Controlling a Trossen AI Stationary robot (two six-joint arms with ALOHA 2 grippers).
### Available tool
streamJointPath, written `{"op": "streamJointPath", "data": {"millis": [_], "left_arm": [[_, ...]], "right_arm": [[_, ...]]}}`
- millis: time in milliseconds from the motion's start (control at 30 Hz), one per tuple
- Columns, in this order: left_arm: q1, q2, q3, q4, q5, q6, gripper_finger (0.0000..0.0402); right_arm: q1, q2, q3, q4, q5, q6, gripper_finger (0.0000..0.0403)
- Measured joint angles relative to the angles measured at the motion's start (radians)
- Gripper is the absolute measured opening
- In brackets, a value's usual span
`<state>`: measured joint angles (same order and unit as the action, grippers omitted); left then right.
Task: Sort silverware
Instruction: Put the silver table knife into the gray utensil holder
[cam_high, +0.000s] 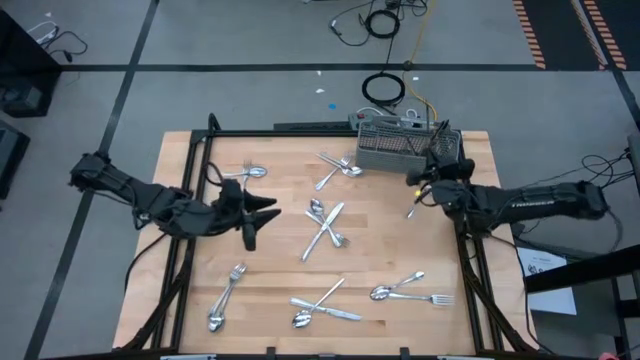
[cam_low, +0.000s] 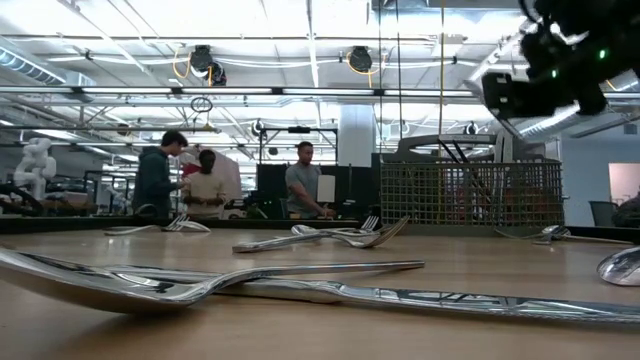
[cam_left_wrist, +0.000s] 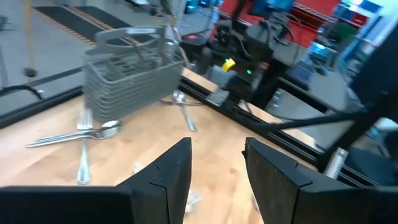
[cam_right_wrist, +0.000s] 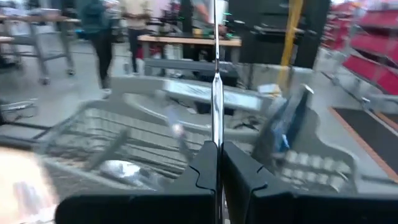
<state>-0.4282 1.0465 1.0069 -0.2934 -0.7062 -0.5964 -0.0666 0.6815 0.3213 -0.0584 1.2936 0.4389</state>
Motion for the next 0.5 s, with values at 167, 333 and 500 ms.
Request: {"op": "streamJointPath", "data": {"millis": [167, 333, 500], "left_arm": [[0.058, 0.034, 0.000, 0.040, -0.005, -0.014, 0.0157], [0.113, 0.076, 0.000, 0.107, -0.004, -0.056, 0.0157], [0.137, 0.114, 0.000, 0.160, 0.025, -0.064, 0.0157]], "right_arm": [[-0.148, -0.013, -0.135, 0.354, -0.148, -0.157, 0.0000], [-0.298, 0.011, -0.224, 0.784, -0.346, -0.449, 0.0000], [-0.464, 0.047, -0.227, 0.801, -0.562, -0.477, 0.0000]]}}
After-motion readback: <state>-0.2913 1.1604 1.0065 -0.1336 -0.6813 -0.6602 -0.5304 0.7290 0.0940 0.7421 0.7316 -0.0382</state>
